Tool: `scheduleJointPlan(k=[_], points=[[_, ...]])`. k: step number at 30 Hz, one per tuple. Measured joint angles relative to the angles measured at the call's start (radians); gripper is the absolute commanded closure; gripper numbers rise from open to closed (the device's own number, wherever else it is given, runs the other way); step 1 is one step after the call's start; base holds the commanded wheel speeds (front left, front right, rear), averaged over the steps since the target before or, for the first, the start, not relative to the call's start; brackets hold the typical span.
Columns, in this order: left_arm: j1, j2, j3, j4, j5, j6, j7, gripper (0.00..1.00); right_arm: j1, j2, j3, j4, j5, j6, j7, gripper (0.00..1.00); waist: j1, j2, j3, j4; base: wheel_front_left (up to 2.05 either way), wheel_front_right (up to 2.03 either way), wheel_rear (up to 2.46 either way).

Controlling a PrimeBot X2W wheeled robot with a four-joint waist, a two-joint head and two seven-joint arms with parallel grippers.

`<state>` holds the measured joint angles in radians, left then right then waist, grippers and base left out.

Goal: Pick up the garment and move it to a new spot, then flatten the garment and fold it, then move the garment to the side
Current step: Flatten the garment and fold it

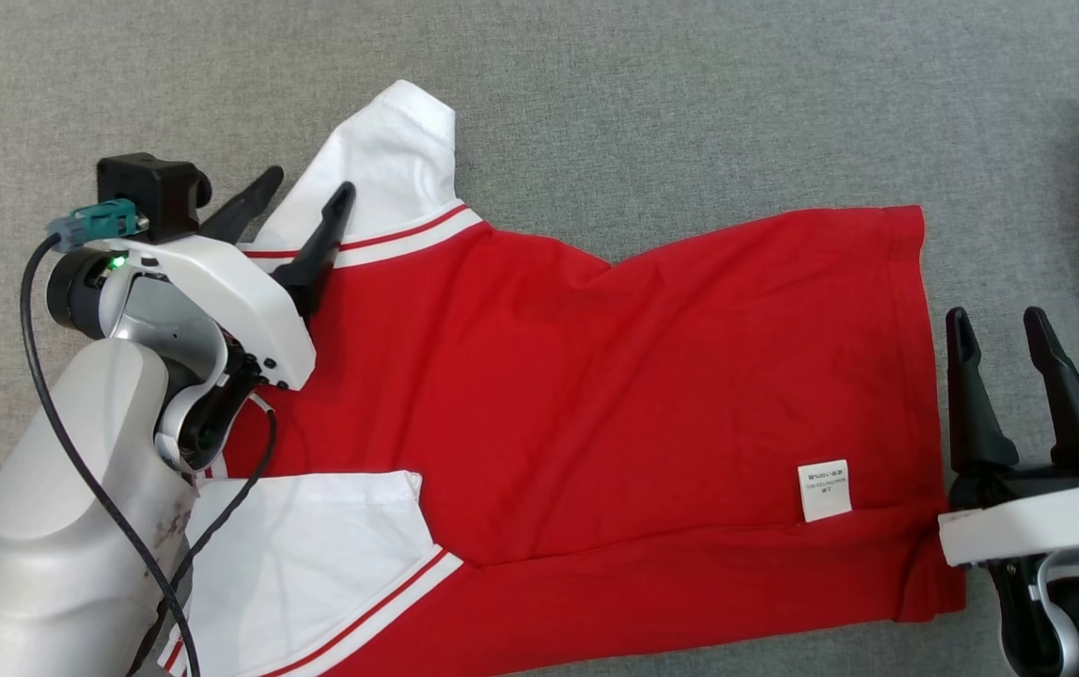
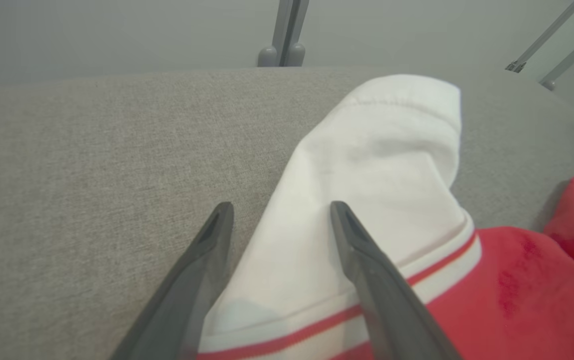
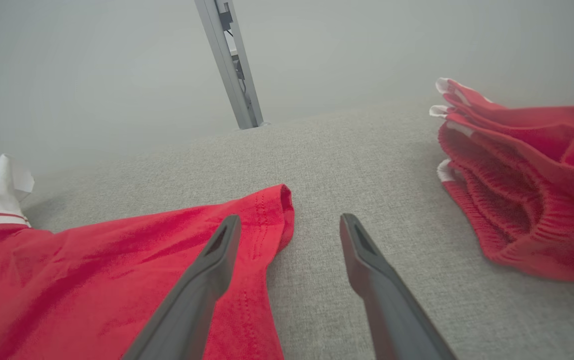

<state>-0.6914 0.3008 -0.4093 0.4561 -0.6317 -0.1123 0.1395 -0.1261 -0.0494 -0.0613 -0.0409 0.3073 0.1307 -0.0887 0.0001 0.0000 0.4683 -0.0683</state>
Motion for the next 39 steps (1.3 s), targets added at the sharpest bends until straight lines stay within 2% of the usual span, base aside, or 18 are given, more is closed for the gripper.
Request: scheduleJointPlan(k=[1, 2, 3, 4, 5, 10, 17, 23, 30, 31, 32, 33, 34, 35, 39], points=[[-0.004, 0.000, -0.007, 0.013, -0.003, -0.001, 0.004, 0.00, -0.008, 0.000, -0.001, 0.004, -0.001, 0.000, 0.000, 0.00, 0.0000, 0.0000, 0.001, 0.001, 0.00, 0.00, 0.00], [-0.010, 0.000, -0.011, 0.024, -0.004, -0.002, 0.006, 0.09, -0.015, 0.000, -0.001, 0.007, -0.002, 0.000, 0.000, 0.00, -0.0001, 0.0000, 0.002, 0.002, 0.00, 0.00, 0.00], [-0.016, 0.000, -0.014, 0.032, -0.009, -0.005, 0.005, 0.50, -0.021, 0.000, 0.001, 0.010, -0.005, 0.000, 0.000, 0.00, 0.0000, 0.0000, 0.002, 0.002, 0.00, 0.00, 0.00], [-0.020, 0.000, -0.019, 0.037, -0.012, -0.007, 0.003, 0.83, -0.029, 0.000, 0.002, 0.013, -0.007, 0.000, 0.001, 0.00, 0.0000, 0.0000, 0.003, 0.002, 0.00, 0.00, 0.00], [-0.023, 0.000, -0.025, 0.042, -0.013, -0.007, 0.000, 1.00, -0.036, 0.000, 0.004, 0.014, -0.007, 0.000, 0.002, 0.00, 0.0000, 0.0000, 0.003, 0.003, 0.00, 0.00, 0.00], [-0.036, 0.002, -0.043, 0.065, -0.024, -0.011, -0.017, 1.00, -0.110, -0.003, -0.001, 0.031, -0.018, 0.000, 0.020, 0.00, 0.0000, 0.0000, 0.003, 0.005, 0.00, 0.00, 0.00], [-0.063, 0.000, -0.070, 0.070, -0.022, -0.014, -0.068, 1.00, -0.235, -0.065, 0.010, 0.130, -0.012, 0.000, 0.072, 0.00, -0.0001, 0.0000, 0.005, 0.032, 0.00, 0.00, 0.00], [-0.076, -0.004, -0.091, 0.064, -0.020, -0.014, -0.102, 1.00, -0.258, -0.109, 0.041, 0.212, 0.012, 0.000, 0.133, 0.00, 0.0000, 0.0000, 0.014, 0.062, 0.00, 0.00, 0.00], [-0.076, -0.003, -0.107, 0.054, -0.020, -0.015, -0.122, 1.00, -0.273, -0.137, 0.064, 0.253, 0.047, 0.000, 0.200, 0.00, -0.0001, 0.0000, 0.019, 0.071, 0.00, 0.00, 0.00], [-0.076, -0.003, -0.108, 0.053, -0.020, -0.015, -0.124, 1.00, -0.276, -0.139, 0.066, 0.252, 0.050, 0.000, 0.200, 0.09, 0.0000, 0.0000, 0.019, 0.072, 0.00, 0.00, 0.00], [-0.076, -0.002, -0.109, 0.053, -0.020, -0.015, -0.126, 1.00, -0.279, -0.141, 0.066, 0.252, 0.058, 0.000, 0.204, 0.52, 0.0000, 0.0000, 0.019, 0.072, 0.00, 0.00, 0.00], [-0.076, -0.003, -0.110, 0.052, -0.020, -0.015, -0.131, 1.00, -0.280, -0.144, 0.068, 0.253, 0.064, 0.000, 0.212, 0.66, -0.0001, 0.0000, 0.019, 0.072, 0.00, 0.00, 0.00], [-0.076, -0.003, -0.111, 0.052, -0.021, -0.015, -0.133, 1.00, -0.280, -0.146, 0.068, 0.253, 0.071, 0.000, 0.213, 0.88, 0.0000, 0.0000, 0.020, 0.073, 0.00, 0.00, 0.00], [-0.076, -0.003, -0.110, 0.050, -0.021, -0.015, -0.142, 1.00, -0.283, -0.146, 0.067, 0.253, 0.085, 0.000, 0.219, 1.00, 0.0000, 0.0000, 0.020, 0.074, 0.00, 0.00, 0.00], [-0.076, -0.003, -0.103, 0.042, -0.021, -0.013, -0.179, 1.00, -0.303, -0.163, 0.067, 0.243, 0.120, 0.000, 0.228, 1.00, -0.0001, 0.0000, 0.021, 0.083, 0.00, 0.00, 0.00]])
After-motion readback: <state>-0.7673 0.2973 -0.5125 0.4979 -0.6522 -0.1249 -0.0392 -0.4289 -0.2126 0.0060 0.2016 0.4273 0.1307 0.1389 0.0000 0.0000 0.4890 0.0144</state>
